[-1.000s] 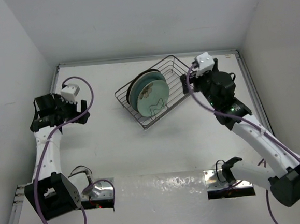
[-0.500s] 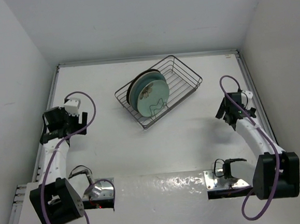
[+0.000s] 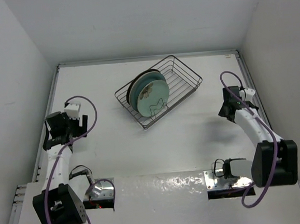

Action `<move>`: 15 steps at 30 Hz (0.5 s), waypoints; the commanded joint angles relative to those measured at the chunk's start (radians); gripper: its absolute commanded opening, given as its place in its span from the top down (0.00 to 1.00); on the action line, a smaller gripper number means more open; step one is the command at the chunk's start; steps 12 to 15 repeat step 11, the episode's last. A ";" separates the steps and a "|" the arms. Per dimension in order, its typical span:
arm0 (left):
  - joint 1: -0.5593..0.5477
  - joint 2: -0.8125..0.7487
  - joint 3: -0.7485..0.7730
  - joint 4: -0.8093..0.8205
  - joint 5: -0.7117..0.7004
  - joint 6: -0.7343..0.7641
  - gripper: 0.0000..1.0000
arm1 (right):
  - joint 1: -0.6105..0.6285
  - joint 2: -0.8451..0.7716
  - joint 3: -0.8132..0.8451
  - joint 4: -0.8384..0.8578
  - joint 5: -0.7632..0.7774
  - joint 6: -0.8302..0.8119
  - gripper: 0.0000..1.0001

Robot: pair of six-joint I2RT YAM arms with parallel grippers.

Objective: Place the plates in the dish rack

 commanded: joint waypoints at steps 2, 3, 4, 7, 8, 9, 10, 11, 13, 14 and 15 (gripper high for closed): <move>0.006 -0.008 -0.028 0.060 0.000 -0.005 0.18 | 0.002 -0.138 -0.053 0.087 -0.008 -0.032 0.01; 0.006 -0.009 -0.034 0.060 0.002 -0.004 0.18 | 0.002 -0.160 -0.074 0.104 -0.005 -0.033 0.01; 0.006 -0.011 -0.037 0.060 0.002 -0.001 0.19 | 0.002 -0.180 -0.084 0.110 -0.002 -0.032 0.01; 0.008 -0.034 -0.057 0.074 -0.016 -0.002 0.19 | 0.002 -0.252 -0.127 0.141 -0.008 -0.041 0.01; 0.006 -0.050 -0.074 0.080 -0.015 -0.002 0.19 | 0.002 -0.285 -0.140 0.152 -0.014 -0.044 0.01; 0.008 -0.055 -0.077 0.086 -0.010 -0.002 0.19 | 0.002 -0.302 -0.168 0.190 -0.014 -0.045 0.01; 0.008 -0.060 -0.077 0.086 -0.004 -0.001 0.19 | 0.002 -0.318 -0.182 0.211 -0.011 -0.042 0.01; 0.008 -0.064 -0.076 0.083 0.002 0.001 0.19 | 0.002 -0.333 -0.193 0.228 -0.005 -0.039 0.01; 0.008 -0.064 -0.076 0.083 0.002 0.001 0.19 | 0.002 -0.333 -0.193 0.228 -0.005 -0.039 0.01; 0.008 -0.064 -0.076 0.083 0.002 0.001 0.19 | 0.002 -0.333 -0.193 0.228 -0.005 -0.039 0.01; 0.008 -0.064 -0.076 0.083 0.002 0.001 0.19 | 0.002 -0.333 -0.193 0.228 -0.005 -0.039 0.01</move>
